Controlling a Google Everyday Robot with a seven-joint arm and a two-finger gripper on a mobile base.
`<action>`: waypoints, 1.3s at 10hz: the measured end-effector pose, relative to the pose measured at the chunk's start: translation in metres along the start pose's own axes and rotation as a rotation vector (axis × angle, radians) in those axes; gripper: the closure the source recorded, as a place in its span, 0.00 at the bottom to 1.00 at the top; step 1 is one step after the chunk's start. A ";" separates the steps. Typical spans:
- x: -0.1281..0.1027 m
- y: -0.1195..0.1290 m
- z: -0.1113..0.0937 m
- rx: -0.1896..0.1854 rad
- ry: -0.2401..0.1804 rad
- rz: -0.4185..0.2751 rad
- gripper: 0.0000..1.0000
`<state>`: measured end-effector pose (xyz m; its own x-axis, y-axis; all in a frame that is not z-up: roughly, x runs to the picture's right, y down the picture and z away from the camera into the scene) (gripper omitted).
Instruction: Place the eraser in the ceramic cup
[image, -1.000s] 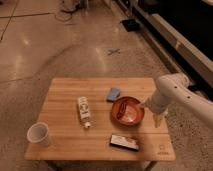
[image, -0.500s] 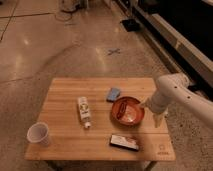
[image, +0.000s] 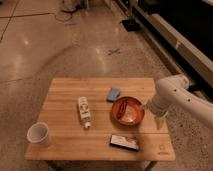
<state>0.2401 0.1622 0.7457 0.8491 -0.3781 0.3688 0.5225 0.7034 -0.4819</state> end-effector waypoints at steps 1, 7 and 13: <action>-0.008 0.015 -0.001 -0.016 0.008 0.041 0.20; -0.100 0.053 0.007 -0.082 -0.119 0.145 0.20; -0.129 0.015 0.034 0.020 -0.152 0.211 0.20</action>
<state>0.1355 0.2419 0.7178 0.9172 -0.1279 0.3773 0.3316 0.7698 -0.5453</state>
